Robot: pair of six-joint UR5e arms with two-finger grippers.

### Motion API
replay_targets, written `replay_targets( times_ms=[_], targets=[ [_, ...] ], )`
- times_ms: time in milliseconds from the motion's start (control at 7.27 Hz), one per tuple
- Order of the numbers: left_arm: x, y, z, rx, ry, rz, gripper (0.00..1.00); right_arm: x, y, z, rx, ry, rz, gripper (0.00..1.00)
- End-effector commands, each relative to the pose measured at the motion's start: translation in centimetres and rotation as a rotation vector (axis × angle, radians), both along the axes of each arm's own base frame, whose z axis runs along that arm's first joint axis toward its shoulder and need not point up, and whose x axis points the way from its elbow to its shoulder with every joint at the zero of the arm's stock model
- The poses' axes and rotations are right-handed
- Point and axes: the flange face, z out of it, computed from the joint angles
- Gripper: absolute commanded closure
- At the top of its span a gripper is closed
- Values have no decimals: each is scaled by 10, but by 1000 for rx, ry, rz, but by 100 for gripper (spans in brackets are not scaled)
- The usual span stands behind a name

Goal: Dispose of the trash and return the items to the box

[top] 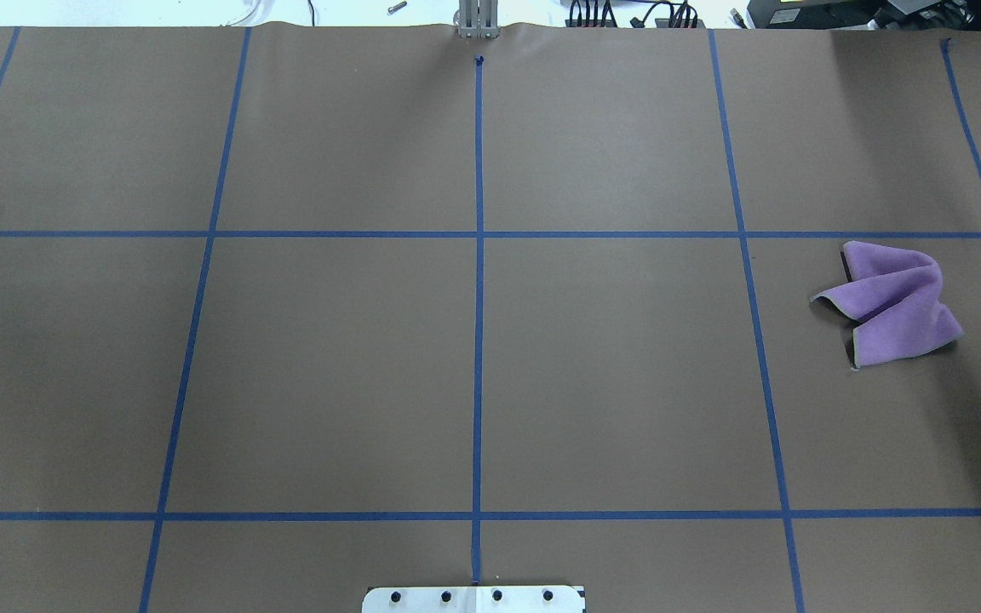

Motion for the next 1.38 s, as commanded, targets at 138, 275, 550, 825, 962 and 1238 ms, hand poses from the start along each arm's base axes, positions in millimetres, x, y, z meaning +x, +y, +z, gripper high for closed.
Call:
replay_targets(
  times_ms=[138, 275, 550, 825, 962, 1238],
  targets=[
    [-7, -41, -53, 69, 42, -20, 35, -7, 0, 2, -4, 1, -13, 0],
    [-13, -65, -97, 49, 33, -59, 32, -15, -3, 6, -13, 2, -28, 0],
    [32, -91, -193, 11, 21, -164, 30, -32, -4, 19, -6, -3, -50, 0],
    [73, -102, -251, 2, 25, -192, 29, -77, -7, 24, -31, -38, 51, 0],
    [75, -103, -255, 0, 26, -196, 29, -97, -25, 18, -64, -58, 124, 0],
    [76, -103, -261, 11, 26, -194, 29, -109, -38, 27, -64, -78, 155, 0]
  ],
)
